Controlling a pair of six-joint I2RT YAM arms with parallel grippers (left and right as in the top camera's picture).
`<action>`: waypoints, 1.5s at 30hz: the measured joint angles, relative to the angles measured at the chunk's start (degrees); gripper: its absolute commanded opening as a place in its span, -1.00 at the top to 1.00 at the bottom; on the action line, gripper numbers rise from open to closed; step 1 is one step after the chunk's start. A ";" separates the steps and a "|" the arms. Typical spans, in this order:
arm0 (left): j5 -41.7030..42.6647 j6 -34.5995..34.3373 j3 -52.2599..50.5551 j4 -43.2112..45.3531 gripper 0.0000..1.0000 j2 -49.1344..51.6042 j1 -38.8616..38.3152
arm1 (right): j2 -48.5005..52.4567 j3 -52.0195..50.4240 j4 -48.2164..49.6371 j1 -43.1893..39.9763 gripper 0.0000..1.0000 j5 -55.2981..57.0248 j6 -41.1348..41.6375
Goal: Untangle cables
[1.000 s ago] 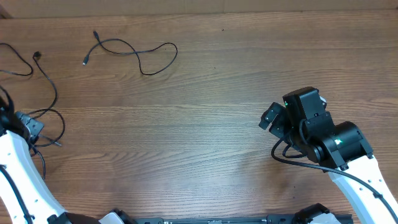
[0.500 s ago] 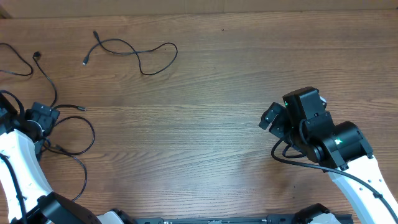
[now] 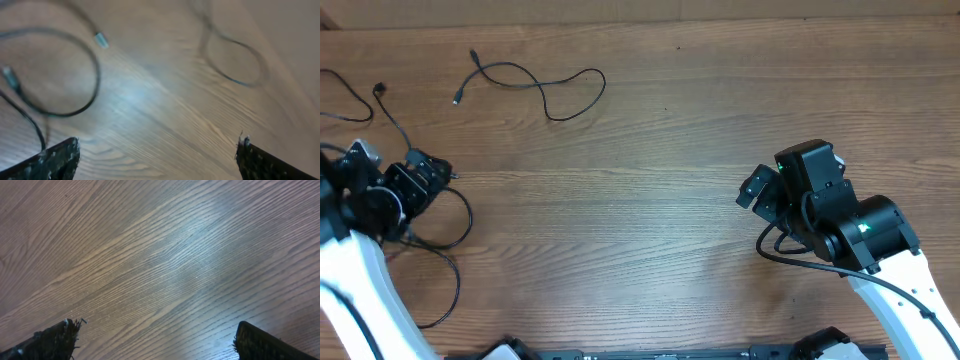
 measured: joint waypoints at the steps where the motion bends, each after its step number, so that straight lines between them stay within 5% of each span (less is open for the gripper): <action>1: 1.11 1.84 -0.42 -0.39 -1.00 -3.85 0.00 | 0.00 0.00 0.00 0.00 -1.00 -0.04 0.02; 10: 7.58 5.46 -10.19 -3.30 -1.00 -33.16 0.00 | 0.00 0.00 0.00 -0.02 -1.00 -0.02 0.02; 21: 6.08 2.95 -11.72 -13.38 -1.00 -38.64 0.00 | 0.00 0.00 0.02 -0.02 -1.00 -0.02 0.04; 26: 6.10 0.15 -12.26 -4.24 -0.99 -38.64 -5.79 | 0.00 0.00 0.00 -0.02 -1.00 -0.02 0.04; 35: -4.31 -2.56 -22.58 20.92 -0.99 -41.70 -33.70 | 0.00 0.00 0.02 0.00 -1.00 -0.02 0.04; 45: -10.40 -6.12 -48.68 44.59 -0.99 -55.91 -36.54 | 0.00 0.00 0.00 0.00 -1.00 -0.02 0.04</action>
